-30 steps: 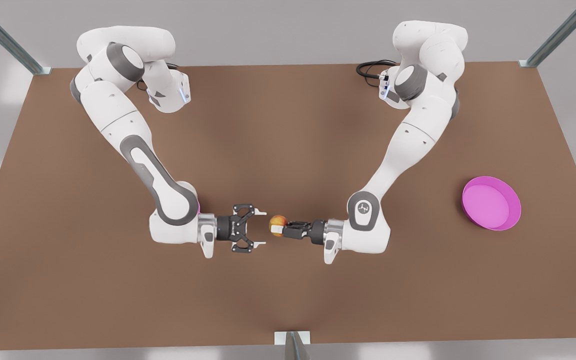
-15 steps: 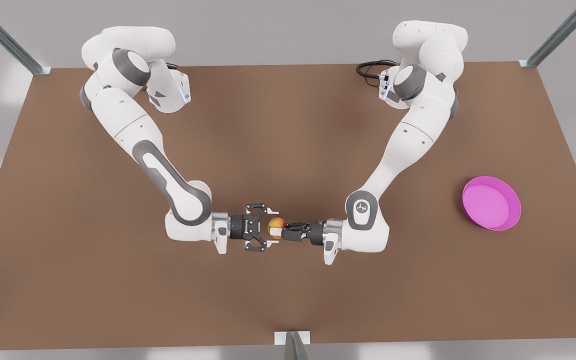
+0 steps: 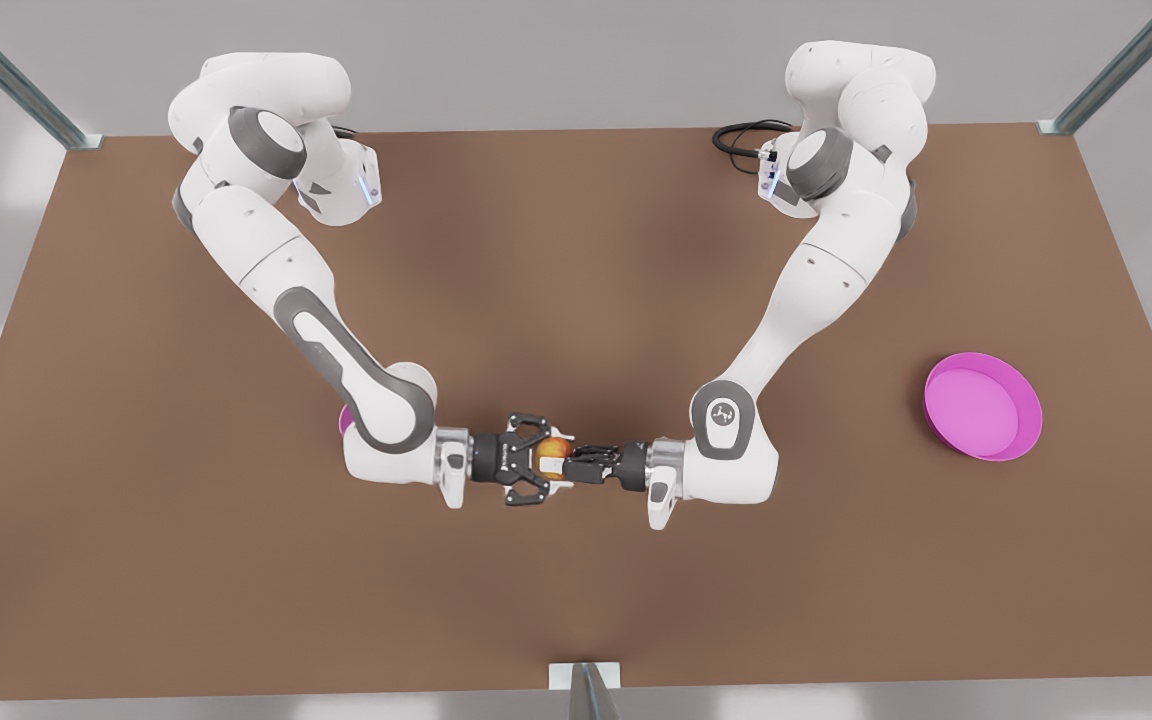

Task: Use the left arm to pick up the apple from the plate, transfer it to the gripper of the right arm, and then use the right arm to place it into the bowl

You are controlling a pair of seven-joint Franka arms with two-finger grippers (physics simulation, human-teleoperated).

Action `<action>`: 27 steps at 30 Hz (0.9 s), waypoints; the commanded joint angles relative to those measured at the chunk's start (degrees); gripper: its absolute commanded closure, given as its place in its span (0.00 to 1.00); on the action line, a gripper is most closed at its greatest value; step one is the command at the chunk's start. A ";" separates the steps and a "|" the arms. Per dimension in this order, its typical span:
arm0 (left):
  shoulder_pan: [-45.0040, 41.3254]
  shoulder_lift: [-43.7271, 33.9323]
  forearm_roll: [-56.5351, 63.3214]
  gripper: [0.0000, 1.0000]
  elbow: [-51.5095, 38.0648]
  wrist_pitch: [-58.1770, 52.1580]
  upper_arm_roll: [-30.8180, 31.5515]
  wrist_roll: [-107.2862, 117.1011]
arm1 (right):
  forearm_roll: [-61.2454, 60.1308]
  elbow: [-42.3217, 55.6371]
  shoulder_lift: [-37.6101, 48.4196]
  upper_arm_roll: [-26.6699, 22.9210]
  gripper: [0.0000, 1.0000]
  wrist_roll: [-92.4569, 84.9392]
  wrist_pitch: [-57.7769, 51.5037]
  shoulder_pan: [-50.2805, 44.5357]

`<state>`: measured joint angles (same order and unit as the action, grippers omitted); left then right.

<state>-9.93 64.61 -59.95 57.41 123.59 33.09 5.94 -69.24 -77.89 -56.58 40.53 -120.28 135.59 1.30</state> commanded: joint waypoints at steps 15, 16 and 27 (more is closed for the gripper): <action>6.50 -1.77 1.33 0.00 0.16 -8.19 -0.13 2.32 | 4.90 -2.08 1.29 0.69 0.42 -4.53 -5.33 7.74; 8.43 -2.47 5.98 0.00 0.07 -12.22 -0.13 4.25 | 9.11 -3.66 2.17 0.60 0.42 -4.35 -7.27 10.56; 4.75 -53.45 60.39 0.00 29.69 -43.60 -27.12 -6.47 | 78.81 -19.05 22.47 -7.13 0.42 26.75 -24.85 17.60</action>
<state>-2.54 17.07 0.42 80.52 80.34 11.94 7.07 -1.36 -96.00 -35.10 33.45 -115.19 115.13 19.54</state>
